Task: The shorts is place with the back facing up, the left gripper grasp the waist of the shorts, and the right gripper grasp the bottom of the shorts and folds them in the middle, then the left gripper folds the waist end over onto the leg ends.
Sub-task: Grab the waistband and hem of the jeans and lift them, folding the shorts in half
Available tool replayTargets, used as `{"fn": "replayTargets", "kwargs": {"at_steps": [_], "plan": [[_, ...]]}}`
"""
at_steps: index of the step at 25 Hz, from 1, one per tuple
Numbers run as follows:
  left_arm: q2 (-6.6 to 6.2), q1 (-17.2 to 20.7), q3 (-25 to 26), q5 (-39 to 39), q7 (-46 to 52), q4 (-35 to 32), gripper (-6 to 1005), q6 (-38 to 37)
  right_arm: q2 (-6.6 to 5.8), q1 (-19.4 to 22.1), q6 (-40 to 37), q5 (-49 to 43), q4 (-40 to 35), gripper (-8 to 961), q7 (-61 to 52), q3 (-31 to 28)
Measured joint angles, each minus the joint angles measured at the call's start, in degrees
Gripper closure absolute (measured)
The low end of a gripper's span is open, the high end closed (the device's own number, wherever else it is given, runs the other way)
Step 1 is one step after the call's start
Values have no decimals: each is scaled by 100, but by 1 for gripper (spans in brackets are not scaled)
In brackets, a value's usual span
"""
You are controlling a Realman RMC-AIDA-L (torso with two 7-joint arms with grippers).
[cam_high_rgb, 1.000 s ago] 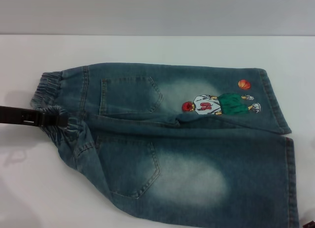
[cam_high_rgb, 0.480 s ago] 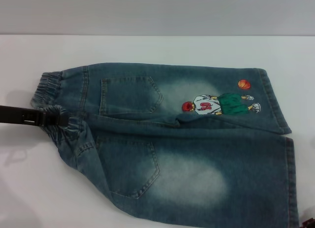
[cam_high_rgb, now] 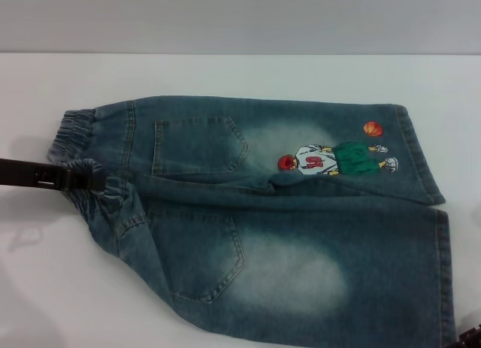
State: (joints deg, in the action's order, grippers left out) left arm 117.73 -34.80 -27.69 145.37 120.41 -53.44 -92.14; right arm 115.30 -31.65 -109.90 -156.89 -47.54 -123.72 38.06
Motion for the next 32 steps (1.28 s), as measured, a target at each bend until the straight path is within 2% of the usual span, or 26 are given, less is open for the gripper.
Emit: {"fn": "replayTargets", "kwargs": {"at_steps": [21,32], "plan": [[-4,-44,-9,0,3,-4,942,-6,48,-78,74,13,167,192,-4,8],[-4,-45,-11,0,0,34,942,20,111,-105,140,106,143,190,76,1]]}}
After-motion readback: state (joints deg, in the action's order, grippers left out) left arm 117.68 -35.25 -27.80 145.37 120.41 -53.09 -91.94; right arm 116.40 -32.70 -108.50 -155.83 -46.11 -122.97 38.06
